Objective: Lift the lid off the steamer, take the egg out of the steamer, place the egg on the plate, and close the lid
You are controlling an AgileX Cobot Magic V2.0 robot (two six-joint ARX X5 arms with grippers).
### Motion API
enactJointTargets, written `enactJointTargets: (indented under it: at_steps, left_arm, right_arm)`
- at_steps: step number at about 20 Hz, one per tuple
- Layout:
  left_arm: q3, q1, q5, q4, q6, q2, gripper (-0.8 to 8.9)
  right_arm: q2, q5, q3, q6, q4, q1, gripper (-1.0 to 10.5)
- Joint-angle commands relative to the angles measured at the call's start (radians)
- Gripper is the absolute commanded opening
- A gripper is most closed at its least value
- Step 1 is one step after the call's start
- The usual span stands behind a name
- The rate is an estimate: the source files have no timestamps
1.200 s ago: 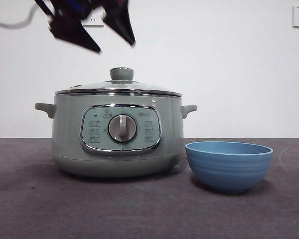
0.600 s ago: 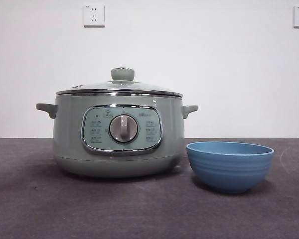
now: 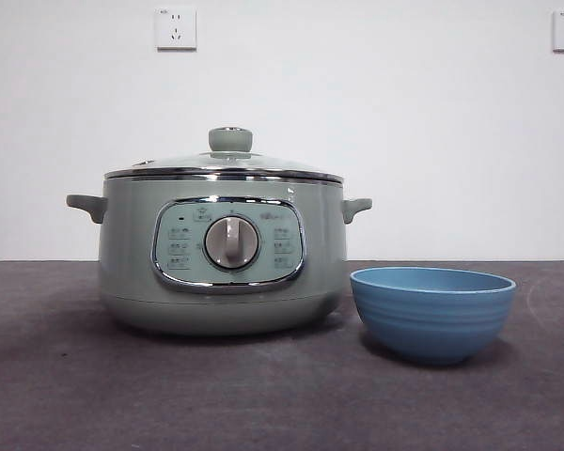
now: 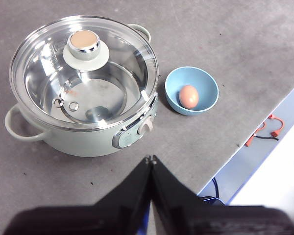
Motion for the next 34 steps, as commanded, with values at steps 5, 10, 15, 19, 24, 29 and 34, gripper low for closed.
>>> enactJointTargets:
  at_steps: [5, 10, 15, 19, 24, 29, 34]
  left_arm:
    - [-0.001, -0.003, 0.0, 0.001, -0.003, 0.001, -0.04]
    - [-0.001, -0.003, 0.002, 0.01, -0.003, 0.002, -0.04]
    - [-0.075, 0.168, 0.062, 0.379, 0.207, -0.079, -0.03]
    - [-0.413, 0.414, 0.237, 0.848, 0.211, -0.298, -0.03]
    - [-0.904, 0.549, 0.19, 1.03, 0.211, -0.615, -0.03]
    - [-1.214, 0.576, 0.12, 1.031, 0.183, -0.862, -0.03]
    - [-1.365, 0.576, 0.021, 1.025, 0.086, -0.947, -0.03]
  right_arm:
    - [0.001, 0.022, 0.004, -0.003, 0.005, 0.001, 0.0]
    - [0.001, 0.022, 0.004, -0.003, 0.005, 0.001, 0.0]
    - [0.001, 0.022, 0.004, -0.003, 0.005, 0.001, 0.0]
    - [0.001, 0.021, 0.004, -0.003, 0.005, 0.001, 0.0]
    - [0.001, 0.022, 0.004, -0.003, 0.005, 0.001, 0.0]
    - [0.001, 0.022, 0.004, -0.003, 0.005, 0.001, 0.0]
    - [0.001, 0.022, 0.004, -0.003, 0.005, 0.001, 0.0]
